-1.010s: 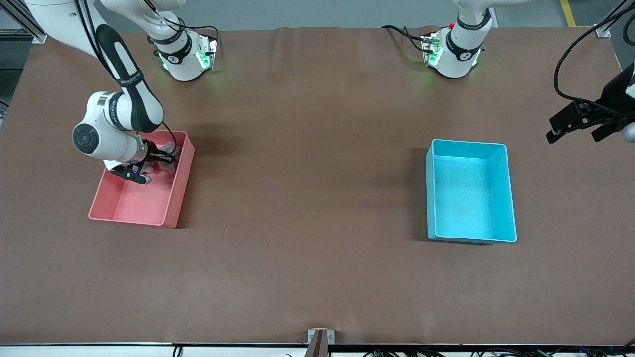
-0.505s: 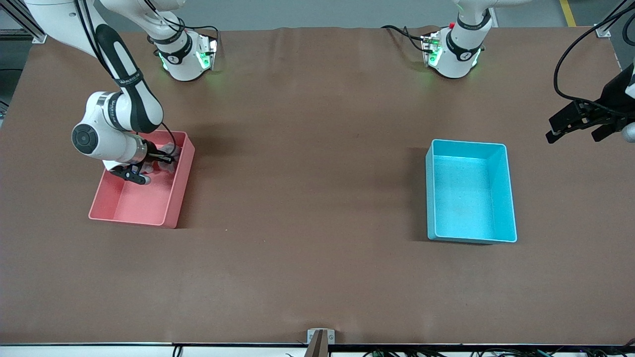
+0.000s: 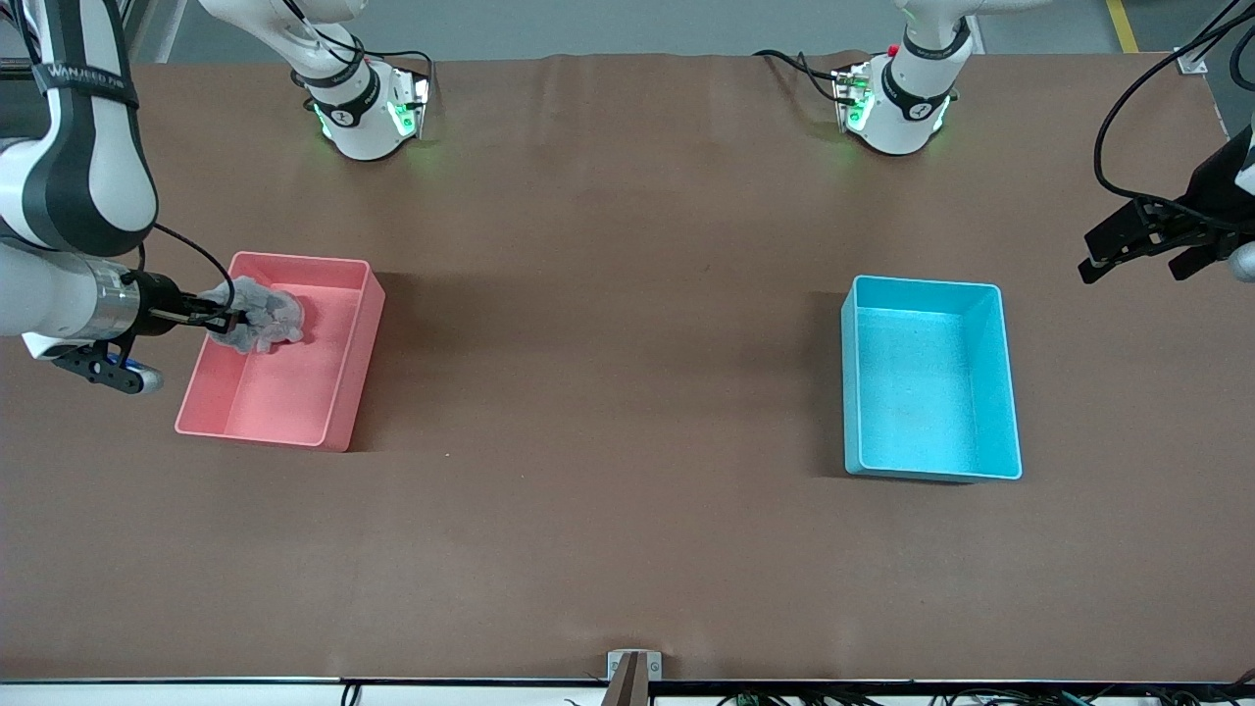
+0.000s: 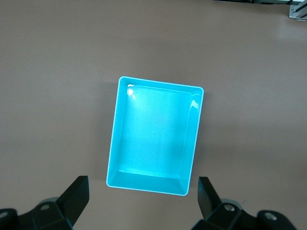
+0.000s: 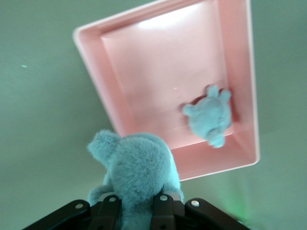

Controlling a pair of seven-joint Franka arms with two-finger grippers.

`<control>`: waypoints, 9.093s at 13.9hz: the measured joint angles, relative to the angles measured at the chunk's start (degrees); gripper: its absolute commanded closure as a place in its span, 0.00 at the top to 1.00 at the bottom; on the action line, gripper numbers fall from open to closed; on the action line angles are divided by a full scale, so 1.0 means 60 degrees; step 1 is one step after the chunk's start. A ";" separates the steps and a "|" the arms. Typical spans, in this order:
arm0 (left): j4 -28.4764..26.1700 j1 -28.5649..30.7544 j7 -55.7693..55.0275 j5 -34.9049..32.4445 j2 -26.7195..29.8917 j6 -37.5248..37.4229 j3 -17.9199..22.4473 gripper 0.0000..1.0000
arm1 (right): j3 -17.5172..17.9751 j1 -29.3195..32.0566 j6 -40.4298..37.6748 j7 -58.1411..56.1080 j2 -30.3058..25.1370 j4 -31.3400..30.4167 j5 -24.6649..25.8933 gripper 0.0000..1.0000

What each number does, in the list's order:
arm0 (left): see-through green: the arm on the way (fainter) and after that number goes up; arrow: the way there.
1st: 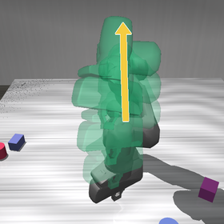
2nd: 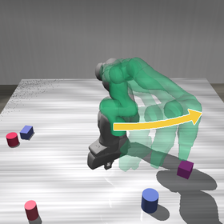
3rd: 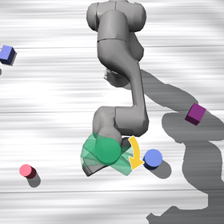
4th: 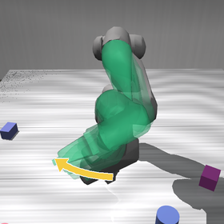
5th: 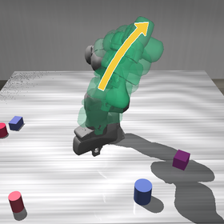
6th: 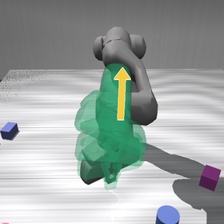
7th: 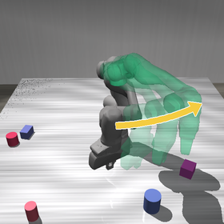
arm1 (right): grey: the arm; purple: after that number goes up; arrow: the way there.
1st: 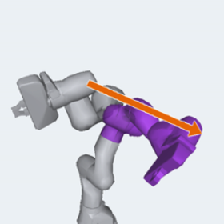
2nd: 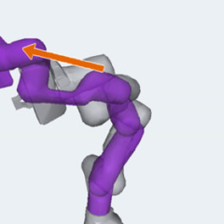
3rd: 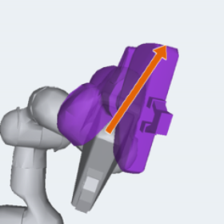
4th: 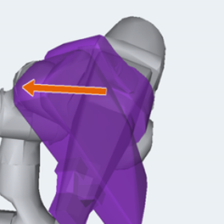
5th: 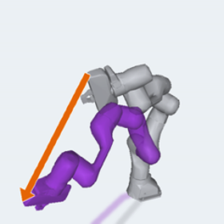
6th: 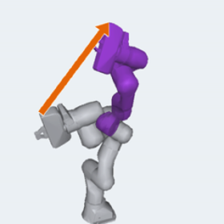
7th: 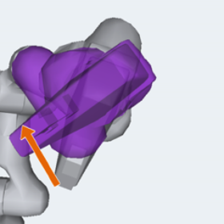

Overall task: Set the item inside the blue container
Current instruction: 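Lift the plush out of the pink box with the right gripper, then set the plush on the table with the right gripper and open it, then return the right gripper to the pink box while the left gripper approaches, then grasp the table plush with the left gripper while the right grasps another, then carry the plush over the blue box with the left gripper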

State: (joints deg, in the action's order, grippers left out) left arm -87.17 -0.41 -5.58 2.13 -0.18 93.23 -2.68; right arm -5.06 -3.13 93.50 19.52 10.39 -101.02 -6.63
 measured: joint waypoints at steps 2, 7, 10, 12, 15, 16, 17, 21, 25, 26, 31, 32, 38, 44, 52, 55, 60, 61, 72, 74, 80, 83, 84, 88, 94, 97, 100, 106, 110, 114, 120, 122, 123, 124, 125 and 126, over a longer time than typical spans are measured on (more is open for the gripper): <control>0.0001 0.0000 0.0000 0.0000 0.0000 0.0000 0.0000 1.00 | 0.0088 -0.0944 0.0186 0.1554 0.0124 0.0074 -0.0010 0.00; 0.0003 -0.0007 0.0000 0.0000 -0.0001 0.0000 -0.0006 1.00 | 0.0181 -0.3862 0.2146 0.6221 0.0491 0.0063 -0.0023 0.00; 0.0004 -0.0007 0.0000 0.0000 -0.0002 0.0000 -0.0004 1.00 | 0.0194 -0.5561 0.3841 0.8990 0.1336 -0.0046 -0.0020 0.00; 0.0004 -0.0008 0.0000 0.0000 -0.0004 0.0000 -0.0006 1.00 | 0.0191 -0.6477 0.5102 1.0533 0.2201 -0.0070 -0.0009 0.00; 0.0004 -0.0008 -0.0001 0.0000 -0.0017 -0.0001 -0.0006 1.00 | 0.0163 -0.7447 0.6594 1.1944 0.3458 -0.0053 -0.0001 0.00; 0.0003 -0.0008 -0.0001 0.0000 -0.0020 -0.0004 -0.0006 1.00 | 0.0152 -0.7658 0.6897 1.2250 0.3802 0.0006 -0.0001 0.00; 0.0002 -0.0008 -0.0001 0.0000 -0.0023 -0.0005 -0.0006 1.00 | 0.0137 -0.7806 0.7076 1.2476 0.4098 0.0118 0.0002 0.09; -0.0043 -0.0009 -0.0001 0.0000 -0.0167 -0.0019 -0.0006 1.00 | 0.0040 -0.7931 0.7114 1.2643 0.4486 0.0587 0.0091 1.00; -0.0050 -0.0009 -0.0001 0.0000 -0.0416 -0.0133 -0.0007 1.00 | -0.0064 -0.7905 0.7071 1.2641 0.4478 0.0730 0.0434 1.00; -0.0051 -0.0010 -0.0001 0.0000 -0.0472 -0.0231 -0.0015 1.00 | -0.0113 -0.7862 0.7044 1.2605 0.4424 0.0794 0.0516 1.00; -0.0089 -0.0201 0.0010 0.0000 -0.1076 -0.0503 -0.0197 1.00 | -0.0252 -0.6861 0.4937 1.0739 0.3243 0.0965 0.0613 1.00; -0.0088 -0.0260 0.0010 0.0000 -0.1191 -0.0532 -0.0301 1.00 | -0.0264 -0.6552 0.4642 1.0182 0.2920 0.0902 0.0616 1.00; -0.0079 -0.1191 -0.0175 0.0065 -0.1499 -0.0421 -0.1174 1.00 | -0.0320 -0.3913 0.3111 0.5192 0.0964 -0.0298 0.0622 1.00; -0.0095 -0.2138 -0.1979 0.0845 -0.2423 0.0680 -0.1250 1.00 | -0.0345 -0.1041 0.1926 -0.1352 0.0543 -0.0773 0.0624 1.00; -0.0085 -0.4665 -0.5684 0.0809 -0.4207 0.3291 -0.1257 1.00 | -0.0275 0.0276 0.1993 -0.4760 0.0850 -0.1411 0.1883 1.00; -0.0080 -0.5155 -0.6374 0.0738 -0.4782 0.4303 -0.1250 1.00 | -0.0271 0.0514 0.3010 -0.4737 0.1113 -0.2314 0.1912 1.00; -0.0055 -0.5909 -0.7033 0.0729 -0.5978 0.6233 -0.1243 1.00 | -0.0278 0.1407 0.3416 -0.3856 0.1431 -0.2830 0.1867 1.00; -0.0028 -0.6018 -0.7048 0.0729 -0.6187 0.6418 -0.1241 1.00 | -0.0273 0.1417 0.3379 -0.3387 0.1430 -0.2848 0.1802 1.00; 0.0059 -0.6217 -0.7115 0.0745 -0.7054 0.7048 -0.1199 1.00 | -0.0252 0.1658 0.3326 -0.2217 0.1481 -0.3483 0.0534 1.00; 0.0064 -0.6223 -0.7147 0.0991 -0.7240 0.7376 -0.1206 1.00 | -0.0251 0.1682 0.3327 -0.2217 0.1508 -0.3575 0.0476 1.00; 0.0087 -0.6245 -0.7184 0.1958 -0.7338 0.7556 -0.1209 1.00 | -0.0249 0.1687 0.3349 -0.2209 0.1751 -0.3646 0.0156 1.00; 0.0080 -0.6249 -0.7626 0.2142 -0.7412 0.7554 -0.1209 1.00 | -0.0243 0.1694 0.3383 -0.2201 0.1871 -0.3649 0.0117 1.00; 0.0079 -0.6254 -0.7698 0.2143 -0.7465 0.7554 -0.1209 1.00 | -0.0243 0.1699 0.3410 -0.2200 0.1910 -0.3652 0.0114 1.00; -0.0011 -0.6264 -0.7871 0.2149 -0.7643 0.7523 -0.1211 0.97 | -0.0243 0.1707 0.3461 -0.2197 0.2015 -0.3653 0.0110 1.00; -0.0060 -0.6387 -0.7955 0.2149 -0.7775 0.7519 -0.1213 0.53 | -0.0246 0.1712 0.3506 -0.2190 0.2100 -0.3653 0.0099 0.79; -0.0017 -0.6383 -0.7958 0.2149 -0.7725 0.7394 -0.1199 0.38 | -0.0248 0.1729 0.3516 -0.2190 0.2100 -0.3653 0.0099 0.56; 0.0086 -0.6299 -0.7959 0.2149 -0.7483 0.6882 -0.1159 0.36 | -0.0248 0.1737 0.3516 -0.2189 0.2099 -0.3653 0.0096 0.39; 0.0273 -0.5474 -0.7699 0.2116 -0.5540 0.4072 -0.0889 0.33 | -0.0247 0.1782 0.3450 -0.2189 0.2097 -0.3581 0.0011 0.05; 0.0225 -0.4669 -0.6955 0.0937 -0.4299 0.2382 -0.0877 0.31 | -0.0192 0.1781 0.2453 -0.2189 0.2095 -0.2788 -0.0003 0.03; 0.0050 -0.3905 -0.5220 0.0575 -0.3718 0.1535 -0.0862 0.31 | -0.0088 0.1621 0.0559 -0.1444 0.2064 -0.1234 -0.0119 0.03; -0.1673 -0.2746 -0.2647 -0.0699 -0.2563 0.1509 -0.0861 0.25 | -0.0028 0.0807 -0.1442 0.1013 0.2054 0.0534 -0.1892 0.03; -0.2268 -0.2584 -0.2202 -0.0810 -0.2281 0.1922 -0.0864 0.24 | -0.0006 0.0493 -0.1496 0.1546 0.2054 0.0753 -0.2194 0.03; -0.2579 -0.2457 -0.1895 -0.0826 -0.2165 0.2164 -0.0866 0.24 | -0.0003 0.0312 -0.1482 0.1764 0.2035 0.0873 -0.2337 0.03; -0.2885 -0.2285 -0.1586 -0.0839 -0.2059 0.2374 -0.0865 0.24 | 0.0002 0.0120 -0.1464 0.2251 0.1973 0.1091 -0.2542 0.03; -0.3166 -0.2075 -0.1244 -0.0849 -0.1965 0.2579 -0.0864 0.24 | 0.0012 -0.0097 -0.1464 0.3081 0.1856 0.1426 -0.2704 0.03; -0.3451 -0.1837 -0.0850 -0.0852 -0.1880 0.2835 -0.0864 0.22 | 0.0027 -0.0376 -0.1471 0.3968 0.1720 0.1819 -0.2784 0.03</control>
State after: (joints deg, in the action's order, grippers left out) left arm -107.88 -11.43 -10.68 -2.99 -11.46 110.24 -7.86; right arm -4.90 -5.38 84.67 43.33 20.71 -90.10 -23.33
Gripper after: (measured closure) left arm 0.758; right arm 0.780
